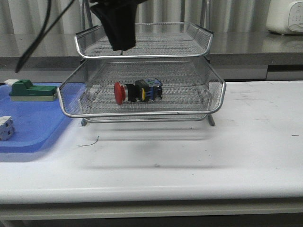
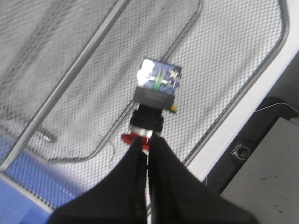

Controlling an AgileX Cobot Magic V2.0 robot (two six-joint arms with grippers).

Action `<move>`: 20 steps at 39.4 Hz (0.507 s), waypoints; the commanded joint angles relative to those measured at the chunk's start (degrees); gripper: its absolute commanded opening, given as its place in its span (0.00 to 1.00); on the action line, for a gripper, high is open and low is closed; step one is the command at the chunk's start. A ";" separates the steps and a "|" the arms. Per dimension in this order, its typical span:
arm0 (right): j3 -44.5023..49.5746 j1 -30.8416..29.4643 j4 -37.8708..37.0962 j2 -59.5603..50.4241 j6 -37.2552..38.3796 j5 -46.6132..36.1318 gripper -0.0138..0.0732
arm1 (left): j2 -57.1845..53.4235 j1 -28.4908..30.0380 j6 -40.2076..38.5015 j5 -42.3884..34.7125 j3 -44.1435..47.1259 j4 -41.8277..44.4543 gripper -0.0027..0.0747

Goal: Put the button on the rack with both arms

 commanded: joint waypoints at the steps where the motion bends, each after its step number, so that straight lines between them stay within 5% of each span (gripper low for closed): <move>1: -1.47 0.03 0.65 0.24 -0.14 -4.27 0.09 | -6.91 0.99 -2.46 2.94 2.84 2.38 0.01; 9: -1.47 0.03 0.65 0.24 -0.14 -4.27 0.09 | -15.92 8.79 -5.12 1.42 16.37 0.73 0.01; 20: -1.47 0.03 0.65 0.24 -0.14 -4.27 0.09 | -31.81 24.57 -5.54 -10.58 38.06 -5.37 0.01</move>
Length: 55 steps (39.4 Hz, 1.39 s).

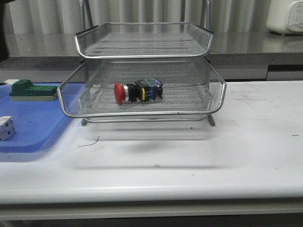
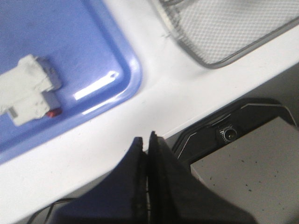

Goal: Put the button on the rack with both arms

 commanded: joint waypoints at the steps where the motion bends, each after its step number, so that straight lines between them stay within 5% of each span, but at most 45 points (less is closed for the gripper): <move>1: -1.47 0.03 0.65 0.24 -0.14 -4.27 0.09 | -8.03 4.39 -0.69 -6.08 5.79 -2.66 0.01; 19: -1.47 0.03 0.65 0.24 -0.14 -4.27 0.09 | -39.62 8.38 -0.69 -28.08 32.83 -3.93 0.01; 36: -1.47 0.03 0.65 0.24 -0.14 -4.27 0.09 | -71.39 8.38 -0.69 -36.96 44.98 -4.84 0.01; 55: -1.47 0.03 0.65 0.24 -0.14 -4.27 0.09 | -76.59 8.38 -0.69 -40.70 48.74 -6.80 0.01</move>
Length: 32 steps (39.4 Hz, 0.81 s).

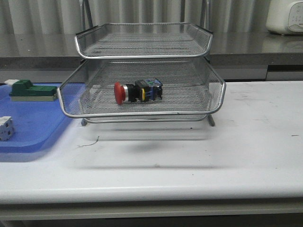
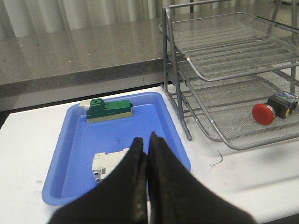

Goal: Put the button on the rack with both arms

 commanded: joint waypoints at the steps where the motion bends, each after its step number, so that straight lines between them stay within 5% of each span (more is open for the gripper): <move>1: -1.47 0.03 0.65 0.24 -0.14 -4.27 0.09 | 0.64 0.10 -0.54 -5.41 -1.38 -1.06 0.01; 24: -1.47 0.03 1.04 0.46 -0.14 -8.71 0.09 | 0.64 0.10 -0.54 -5.41 -1.38 -1.06 0.01; 32: -4.94 0.03 1.04 8.53 -0.26 -10.31 0.09 | 0.64 0.10 -0.54 -5.41 -1.38 -1.06 0.01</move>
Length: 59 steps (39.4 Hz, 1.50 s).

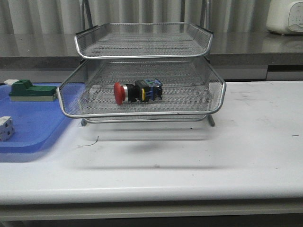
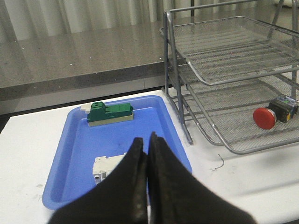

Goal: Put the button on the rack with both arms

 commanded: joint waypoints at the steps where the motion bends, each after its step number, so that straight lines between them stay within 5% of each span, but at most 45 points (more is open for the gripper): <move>1: -4.71 0.03 0.87 6.41 -0.32 -5.54 0.09 | 0.64 0.10 -0.45 -4.63 -1.38 -1.06 0.01; 13: -15.65 3.90 0.87 26.37 -3.91 -3.58 0.09 | 0.64 0.10 -0.45 -4.63 -1.38 -1.06 0.01; 35: -29.01 34.17 1.04 57.29 -3.91 -4.81 0.09 | 0.64 0.10 -0.45 -4.63 -1.38 -1.06 0.01; 59: -44.37 33.55 1.04 79.54 -3.91 -5.01 0.09 | 0.64 0.10 -0.45 -4.63 -1.38 -1.06 0.01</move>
